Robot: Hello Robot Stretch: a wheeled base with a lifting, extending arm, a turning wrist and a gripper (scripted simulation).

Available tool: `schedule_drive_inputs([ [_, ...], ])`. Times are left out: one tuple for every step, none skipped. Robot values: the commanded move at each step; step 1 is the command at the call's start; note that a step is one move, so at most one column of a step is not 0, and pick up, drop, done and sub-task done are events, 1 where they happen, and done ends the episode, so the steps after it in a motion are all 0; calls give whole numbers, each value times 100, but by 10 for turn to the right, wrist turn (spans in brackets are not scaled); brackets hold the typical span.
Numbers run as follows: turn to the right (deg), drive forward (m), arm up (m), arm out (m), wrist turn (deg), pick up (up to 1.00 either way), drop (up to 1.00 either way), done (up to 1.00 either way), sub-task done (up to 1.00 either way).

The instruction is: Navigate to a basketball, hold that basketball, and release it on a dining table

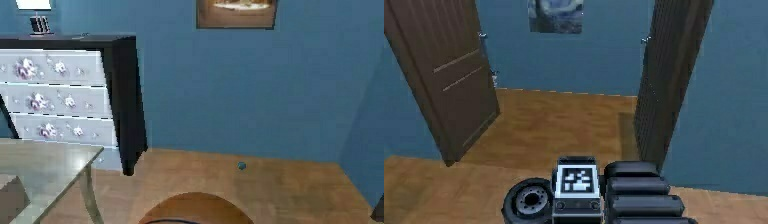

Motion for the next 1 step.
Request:
schedule_drive_inputs([
  [-360,0,0,0,0,0,0,0,0],
])
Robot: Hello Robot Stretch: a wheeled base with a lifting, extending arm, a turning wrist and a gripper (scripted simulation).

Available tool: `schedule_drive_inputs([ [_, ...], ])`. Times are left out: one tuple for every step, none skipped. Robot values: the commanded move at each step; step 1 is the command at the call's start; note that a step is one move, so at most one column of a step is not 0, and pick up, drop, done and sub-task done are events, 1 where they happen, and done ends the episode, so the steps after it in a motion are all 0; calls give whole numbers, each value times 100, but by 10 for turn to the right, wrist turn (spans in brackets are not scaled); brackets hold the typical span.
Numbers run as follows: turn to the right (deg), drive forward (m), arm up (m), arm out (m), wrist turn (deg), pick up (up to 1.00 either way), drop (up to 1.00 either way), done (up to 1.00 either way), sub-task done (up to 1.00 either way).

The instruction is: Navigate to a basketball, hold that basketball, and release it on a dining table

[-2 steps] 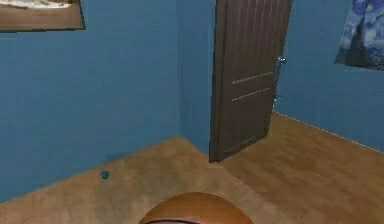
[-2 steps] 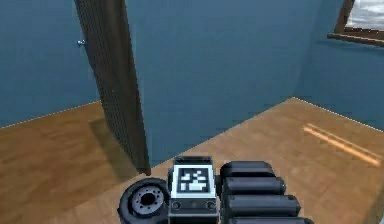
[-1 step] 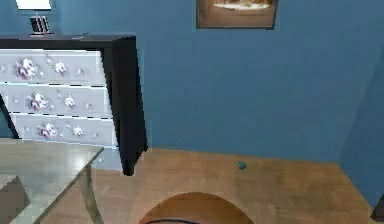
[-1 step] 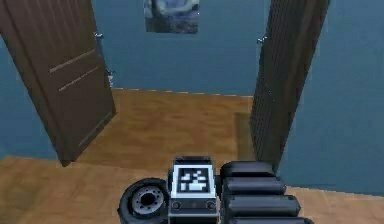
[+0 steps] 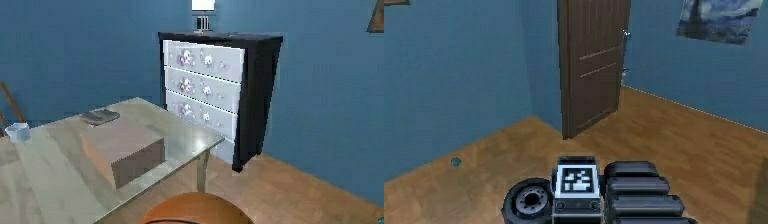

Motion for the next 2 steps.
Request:
schedule_drive_inputs([
  [-450,0,0,0,0,0,0,0,0],
  [-450,0,0,0,0,0,0,0,0],
])
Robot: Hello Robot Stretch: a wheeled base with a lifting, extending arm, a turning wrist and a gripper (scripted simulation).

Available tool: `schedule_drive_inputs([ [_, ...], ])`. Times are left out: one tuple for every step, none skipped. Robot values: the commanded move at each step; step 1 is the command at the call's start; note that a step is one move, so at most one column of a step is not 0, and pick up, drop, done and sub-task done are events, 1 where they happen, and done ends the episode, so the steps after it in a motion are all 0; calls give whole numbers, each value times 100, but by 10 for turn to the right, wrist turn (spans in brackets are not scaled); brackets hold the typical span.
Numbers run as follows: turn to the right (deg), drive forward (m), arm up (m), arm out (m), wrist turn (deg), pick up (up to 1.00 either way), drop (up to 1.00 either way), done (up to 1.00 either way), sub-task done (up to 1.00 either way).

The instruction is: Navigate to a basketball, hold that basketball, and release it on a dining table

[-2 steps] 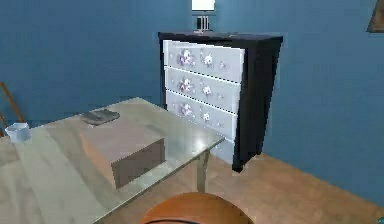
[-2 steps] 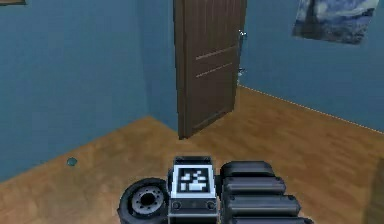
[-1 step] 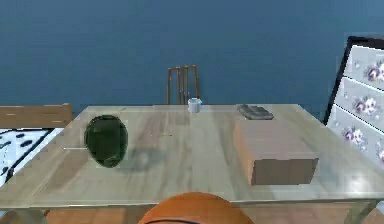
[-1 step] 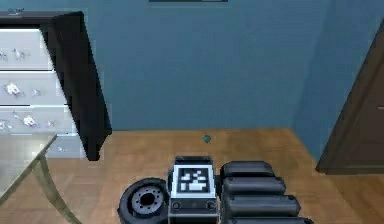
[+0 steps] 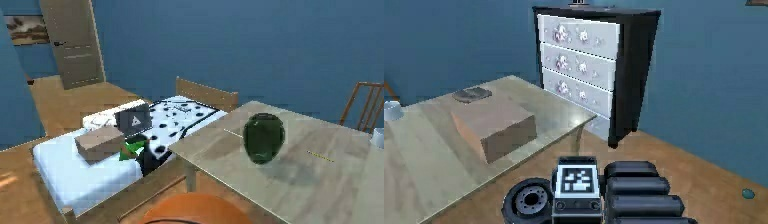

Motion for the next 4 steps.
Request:
schedule_drive_inputs([
  [-450,0,0,0,0,0,0,0,0],
  [-390,0,0,0,0,0,0,0,0],
  [-30,0,0,0,0,0,0,0,0],
  [450,0,0,0,0,0,0,0,0],
])
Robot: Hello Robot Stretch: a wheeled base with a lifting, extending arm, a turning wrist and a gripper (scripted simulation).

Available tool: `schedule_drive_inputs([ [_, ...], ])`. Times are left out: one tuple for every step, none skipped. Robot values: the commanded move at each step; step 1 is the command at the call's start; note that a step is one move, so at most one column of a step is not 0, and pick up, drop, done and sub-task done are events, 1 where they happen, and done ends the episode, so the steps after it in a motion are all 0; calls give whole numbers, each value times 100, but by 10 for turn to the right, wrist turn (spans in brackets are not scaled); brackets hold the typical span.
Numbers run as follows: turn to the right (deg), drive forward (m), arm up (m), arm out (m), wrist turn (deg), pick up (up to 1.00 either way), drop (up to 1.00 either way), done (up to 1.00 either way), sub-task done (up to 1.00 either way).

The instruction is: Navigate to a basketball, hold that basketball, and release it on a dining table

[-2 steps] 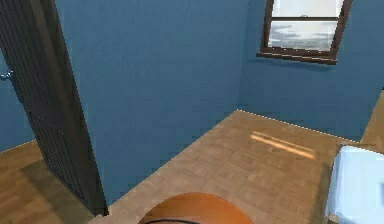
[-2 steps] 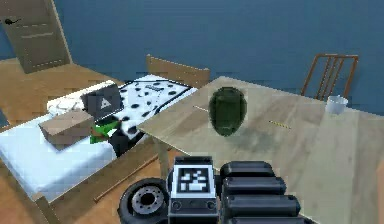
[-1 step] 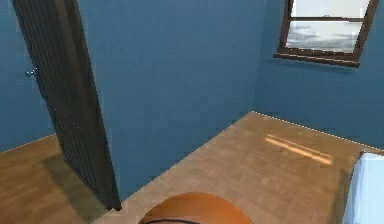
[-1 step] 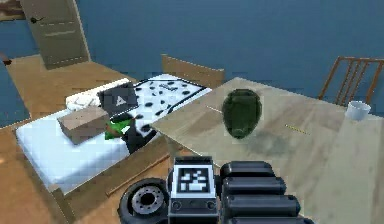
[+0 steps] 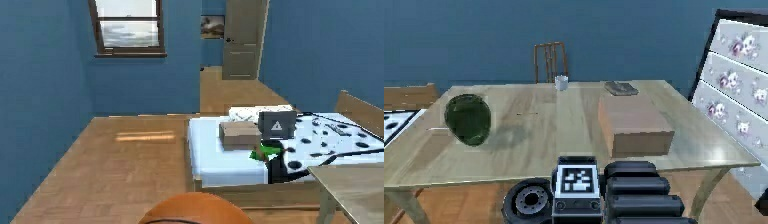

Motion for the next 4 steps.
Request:
schedule_drive_inputs([
  [450,0,0,0,0,0,0,0,0],
  [150,0,0,0,0,0,0,0,0],
  [0,25,0,0,0,0,0,0,0],
  [-180,0,0,0,0,0,0,0,0],
])
